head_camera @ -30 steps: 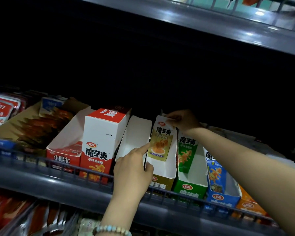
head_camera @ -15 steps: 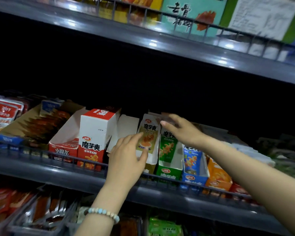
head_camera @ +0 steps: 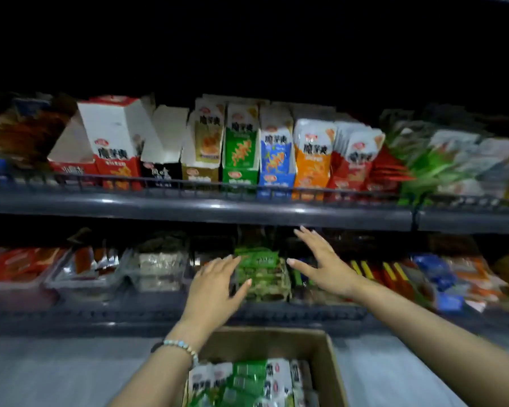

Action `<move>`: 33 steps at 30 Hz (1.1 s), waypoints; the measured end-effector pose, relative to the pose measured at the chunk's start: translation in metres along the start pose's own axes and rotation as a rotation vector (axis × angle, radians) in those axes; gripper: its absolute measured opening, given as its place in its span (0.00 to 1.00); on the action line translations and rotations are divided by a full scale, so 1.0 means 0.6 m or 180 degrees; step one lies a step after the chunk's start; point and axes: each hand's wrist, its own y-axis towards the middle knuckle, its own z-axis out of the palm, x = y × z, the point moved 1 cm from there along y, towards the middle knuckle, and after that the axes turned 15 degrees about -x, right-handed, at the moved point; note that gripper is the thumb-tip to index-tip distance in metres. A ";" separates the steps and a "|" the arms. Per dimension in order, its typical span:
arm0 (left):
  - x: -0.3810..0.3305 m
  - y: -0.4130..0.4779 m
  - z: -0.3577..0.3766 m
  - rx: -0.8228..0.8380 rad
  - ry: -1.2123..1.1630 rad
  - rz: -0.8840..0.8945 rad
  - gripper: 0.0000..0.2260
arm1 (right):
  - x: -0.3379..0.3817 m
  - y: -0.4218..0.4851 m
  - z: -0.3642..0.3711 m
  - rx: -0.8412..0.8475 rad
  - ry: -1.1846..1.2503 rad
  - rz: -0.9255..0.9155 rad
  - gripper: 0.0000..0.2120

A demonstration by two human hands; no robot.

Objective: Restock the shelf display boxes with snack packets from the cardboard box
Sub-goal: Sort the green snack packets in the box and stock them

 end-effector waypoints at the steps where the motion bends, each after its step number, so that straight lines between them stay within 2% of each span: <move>1: 0.006 -0.017 0.020 0.0169 0.0060 -0.0019 0.27 | -0.018 -0.019 0.019 0.0003 0.0042 0.0070 0.33; 9: 0.058 -0.126 0.155 0.1185 0.0448 -0.0225 0.25 | -0.147 -0.155 0.193 0.0669 0.0184 0.1106 0.33; 12: 0.081 -0.165 0.201 0.1461 0.0461 -0.0450 0.24 | -0.180 -0.192 0.256 0.0980 0.0542 0.1639 0.33; 15: 0.104 -0.199 0.237 0.1692 0.0471 -0.0602 0.23 | -0.208 -0.222 0.310 0.1064 0.0768 0.2100 0.30; 20: 0.132 -0.242 0.298 0.2292 0.0338 -0.0774 0.25 | -0.249 -0.254 0.378 0.1241 0.0826 0.2773 0.34; 25: 0.142 -0.284 0.356 0.3001 0.0257 -0.0369 0.22 | -0.274 -0.270 0.427 0.1207 0.1034 0.3268 0.33; 28: 0.140 -0.300 0.377 0.3383 0.0331 -0.0093 0.22 | -0.285 -0.270 0.447 0.0986 0.1102 0.3384 0.32; 33: 0.142 -0.309 0.405 0.3506 0.0715 0.0180 0.23 | -0.305 -0.261 0.471 0.0537 0.1300 0.3517 0.30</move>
